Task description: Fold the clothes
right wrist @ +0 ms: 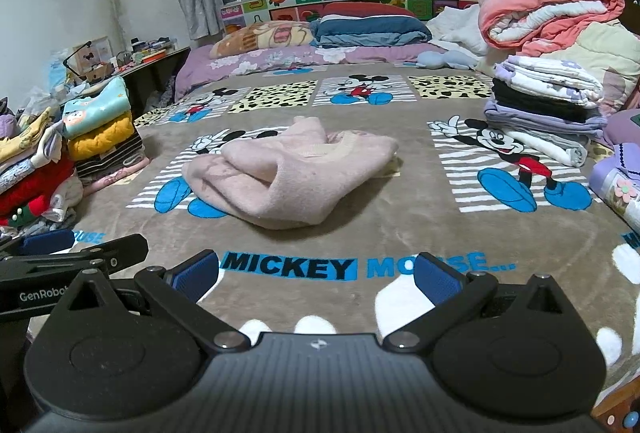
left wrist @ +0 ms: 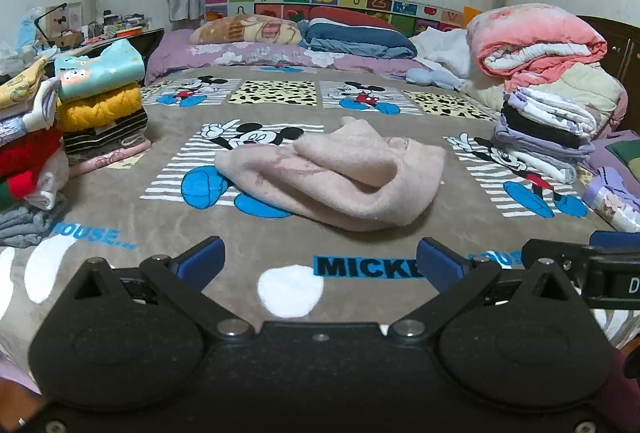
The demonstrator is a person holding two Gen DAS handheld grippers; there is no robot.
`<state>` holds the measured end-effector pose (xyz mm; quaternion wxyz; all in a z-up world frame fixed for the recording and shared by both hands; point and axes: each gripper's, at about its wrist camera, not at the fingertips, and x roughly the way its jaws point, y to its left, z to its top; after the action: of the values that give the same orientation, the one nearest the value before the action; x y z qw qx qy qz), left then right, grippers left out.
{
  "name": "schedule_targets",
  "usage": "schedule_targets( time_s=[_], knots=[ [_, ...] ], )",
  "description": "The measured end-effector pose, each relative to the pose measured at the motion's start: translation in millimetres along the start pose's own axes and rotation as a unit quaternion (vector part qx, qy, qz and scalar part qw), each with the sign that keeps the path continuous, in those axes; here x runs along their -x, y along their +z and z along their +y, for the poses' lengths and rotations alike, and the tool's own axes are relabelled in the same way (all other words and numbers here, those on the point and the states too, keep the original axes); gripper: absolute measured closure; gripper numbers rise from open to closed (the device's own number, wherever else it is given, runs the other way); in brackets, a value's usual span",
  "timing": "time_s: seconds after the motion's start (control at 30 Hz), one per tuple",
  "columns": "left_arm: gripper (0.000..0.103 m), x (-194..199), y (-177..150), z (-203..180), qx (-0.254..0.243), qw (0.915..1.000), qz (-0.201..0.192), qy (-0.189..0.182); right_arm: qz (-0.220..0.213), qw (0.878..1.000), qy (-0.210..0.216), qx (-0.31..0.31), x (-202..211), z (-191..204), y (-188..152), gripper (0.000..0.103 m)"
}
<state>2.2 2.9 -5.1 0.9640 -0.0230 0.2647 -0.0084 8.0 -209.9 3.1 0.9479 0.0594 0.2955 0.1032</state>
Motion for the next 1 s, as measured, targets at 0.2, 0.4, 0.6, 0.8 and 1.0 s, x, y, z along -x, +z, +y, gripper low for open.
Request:
schedule_targets(
  time_s=[0.2, 0.4, 0.6, 0.8, 1.0],
  knots=[
    [0.0, 0.7, 0.3, 0.8, 0.005, 1.0, 0.0, 0.002, 0.0, 1.0, 0.001, -0.001, 0.6, -0.5, 0.8, 0.0],
    [0.0, 0.6, 0.1, -0.3, 0.004, 1.0, 0.001, 0.001, 0.0, 1.0, 0.003, 0.001, 0.3, 0.8, 0.4, 0.0],
    [0.0, 0.3, 0.7, -0.1, 0.006, 1.0, 0.002, 0.001, 0.0, 1.0, 0.005, 0.002, 0.3, 0.4, 0.0, 0.0],
    [0.0, 0.0, 0.2, 0.5, 0.005, 1.0, 0.002, 0.0, 0.001, 1.0, 0.007, 0.003, -0.4, 1.4, -0.3, 0.0],
    [0.0, -3.2, 0.3, 0.7, 0.006, 1.0, 0.006, -0.001, -0.001, 1.0, 0.007, 0.004, -1.7, 0.5, -0.4, 0.0]
  ],
)
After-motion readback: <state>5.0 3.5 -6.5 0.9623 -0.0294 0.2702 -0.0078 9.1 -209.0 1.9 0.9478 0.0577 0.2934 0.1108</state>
